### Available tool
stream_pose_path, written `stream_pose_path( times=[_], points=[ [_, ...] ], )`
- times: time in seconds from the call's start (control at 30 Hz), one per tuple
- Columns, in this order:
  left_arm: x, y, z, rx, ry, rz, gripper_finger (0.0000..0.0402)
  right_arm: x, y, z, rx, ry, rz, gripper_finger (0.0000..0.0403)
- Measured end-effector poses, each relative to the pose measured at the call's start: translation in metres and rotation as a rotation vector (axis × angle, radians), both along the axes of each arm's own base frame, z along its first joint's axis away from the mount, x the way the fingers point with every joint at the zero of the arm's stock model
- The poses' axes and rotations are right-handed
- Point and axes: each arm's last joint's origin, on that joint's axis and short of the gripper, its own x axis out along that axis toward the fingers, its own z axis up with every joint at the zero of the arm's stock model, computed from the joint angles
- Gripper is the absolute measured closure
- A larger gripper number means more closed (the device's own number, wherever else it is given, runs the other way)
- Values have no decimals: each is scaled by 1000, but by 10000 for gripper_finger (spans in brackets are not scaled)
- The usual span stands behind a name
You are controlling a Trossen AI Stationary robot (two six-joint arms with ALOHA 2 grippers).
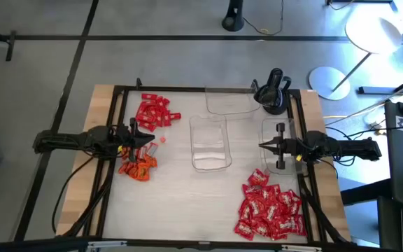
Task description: Sort candy
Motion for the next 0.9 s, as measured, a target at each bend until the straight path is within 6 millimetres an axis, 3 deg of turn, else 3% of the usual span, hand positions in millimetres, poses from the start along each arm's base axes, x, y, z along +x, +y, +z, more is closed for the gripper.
stream_pose_path(
  times=[0.9],
  points=[
    [0, 0, 0, 3, 1, 0, 384, 0, 0, 1, -58, -8, -2, 388]
  ],
)
